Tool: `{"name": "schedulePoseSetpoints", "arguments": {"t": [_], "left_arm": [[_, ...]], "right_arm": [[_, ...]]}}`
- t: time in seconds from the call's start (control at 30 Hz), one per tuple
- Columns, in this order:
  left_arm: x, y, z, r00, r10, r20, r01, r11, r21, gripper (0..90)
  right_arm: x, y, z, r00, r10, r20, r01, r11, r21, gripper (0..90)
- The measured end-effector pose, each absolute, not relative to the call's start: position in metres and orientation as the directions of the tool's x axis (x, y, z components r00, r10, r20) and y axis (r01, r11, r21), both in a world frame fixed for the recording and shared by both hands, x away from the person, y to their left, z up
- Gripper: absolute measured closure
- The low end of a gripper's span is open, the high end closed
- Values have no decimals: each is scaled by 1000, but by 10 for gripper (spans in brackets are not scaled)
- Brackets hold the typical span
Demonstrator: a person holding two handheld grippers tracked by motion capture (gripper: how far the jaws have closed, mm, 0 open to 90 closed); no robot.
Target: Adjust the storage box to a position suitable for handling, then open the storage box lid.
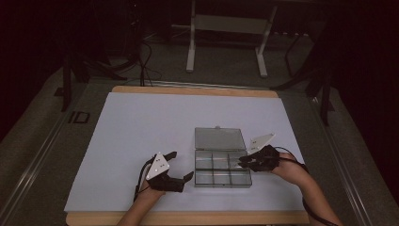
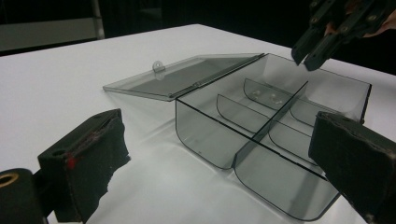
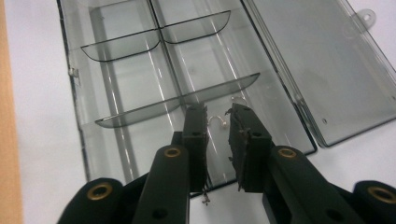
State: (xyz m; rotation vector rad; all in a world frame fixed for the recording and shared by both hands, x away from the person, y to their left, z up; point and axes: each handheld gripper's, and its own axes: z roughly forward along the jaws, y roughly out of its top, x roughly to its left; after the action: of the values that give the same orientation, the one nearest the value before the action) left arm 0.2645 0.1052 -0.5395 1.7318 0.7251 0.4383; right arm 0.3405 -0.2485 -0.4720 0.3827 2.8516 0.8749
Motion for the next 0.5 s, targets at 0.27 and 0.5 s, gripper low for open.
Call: {"name": "schedulePoseSetpoints", "arguments": {"t": [0.27, 0.5], "left_arm": [[265, 106, -539, 738, 670, -84, 248, -154, 956, 43], [265, 104, -539, 728, 681, -79, 256, -164, 953, 38]], "right_arm": [[339, -261, -463, -926, 376, -36, 289, 767, 573, 694], [335, -269, -462, -908, 418, -25, 323, 737, 594, 623]]}}
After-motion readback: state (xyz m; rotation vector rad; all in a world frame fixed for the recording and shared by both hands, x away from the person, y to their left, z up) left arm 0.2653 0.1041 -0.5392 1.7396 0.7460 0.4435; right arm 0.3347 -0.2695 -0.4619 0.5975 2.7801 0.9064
